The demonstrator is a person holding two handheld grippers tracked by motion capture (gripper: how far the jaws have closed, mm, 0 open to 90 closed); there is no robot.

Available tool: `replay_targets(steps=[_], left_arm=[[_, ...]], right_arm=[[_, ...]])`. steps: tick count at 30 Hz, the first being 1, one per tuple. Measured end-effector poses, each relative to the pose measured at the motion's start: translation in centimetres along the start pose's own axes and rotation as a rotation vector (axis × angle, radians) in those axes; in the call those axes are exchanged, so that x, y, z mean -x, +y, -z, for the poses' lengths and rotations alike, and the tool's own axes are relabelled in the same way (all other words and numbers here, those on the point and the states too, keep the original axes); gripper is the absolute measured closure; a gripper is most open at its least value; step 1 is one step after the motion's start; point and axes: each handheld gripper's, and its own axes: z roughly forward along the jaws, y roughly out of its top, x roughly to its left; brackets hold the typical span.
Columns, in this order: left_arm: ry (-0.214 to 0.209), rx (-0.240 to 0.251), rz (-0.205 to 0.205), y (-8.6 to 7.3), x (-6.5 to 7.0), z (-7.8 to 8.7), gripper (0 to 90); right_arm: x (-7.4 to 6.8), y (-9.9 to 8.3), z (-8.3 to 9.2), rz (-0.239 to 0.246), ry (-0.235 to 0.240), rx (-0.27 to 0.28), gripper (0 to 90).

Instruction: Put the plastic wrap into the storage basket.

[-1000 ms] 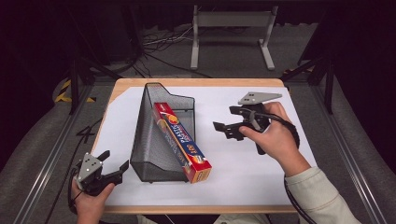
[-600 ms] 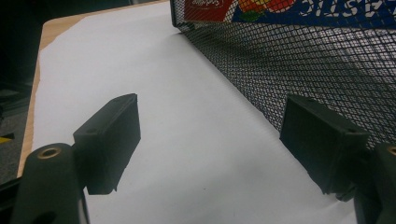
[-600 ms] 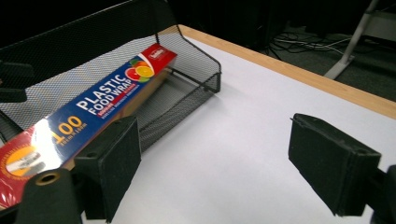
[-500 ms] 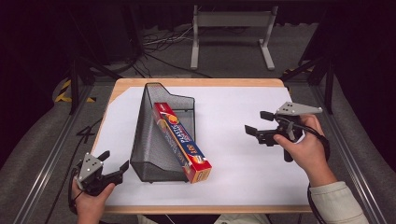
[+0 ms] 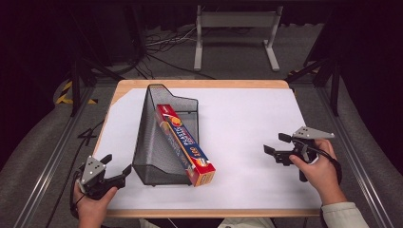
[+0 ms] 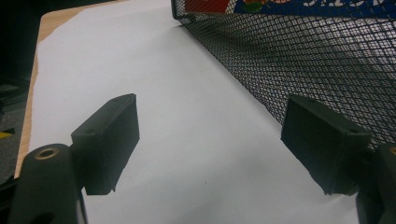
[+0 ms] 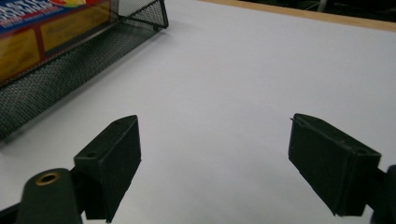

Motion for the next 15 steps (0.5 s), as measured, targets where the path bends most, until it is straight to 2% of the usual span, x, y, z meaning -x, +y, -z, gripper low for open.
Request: replay_targets(steps=[1,5,7,12,15], left_arm=[[0.000,0.000,0.000,0.0,0.0,0.0,20.0],[-0.011,-0.007,-0.004,0.0,0.0,-0.1,19.7],[-0.030,-0.016,-0.004,0.0,0.1,-0.3,19.0],[-0.045,-0.031,-0.014,0.0,0.2,-0.6,18.4],[-0.048,-0.032,-0.013,-0.1,0.1,-0.7,18.3]], right_arm=[[0.0,0.0,0.0,0.000,0.000,0.000,17.6],[0.6,-1.9,0.1,-0.013,-0.006,0.000,17.6],[0.8,-2.8,0.1,-0.014,-0.003,0.007,17.6],[0.9,-4.3,0.4,0.007,-0.013,0.013,17.6],[1.0,-5.0,0.5,-0.008,-0.018,0.002,17.6]])
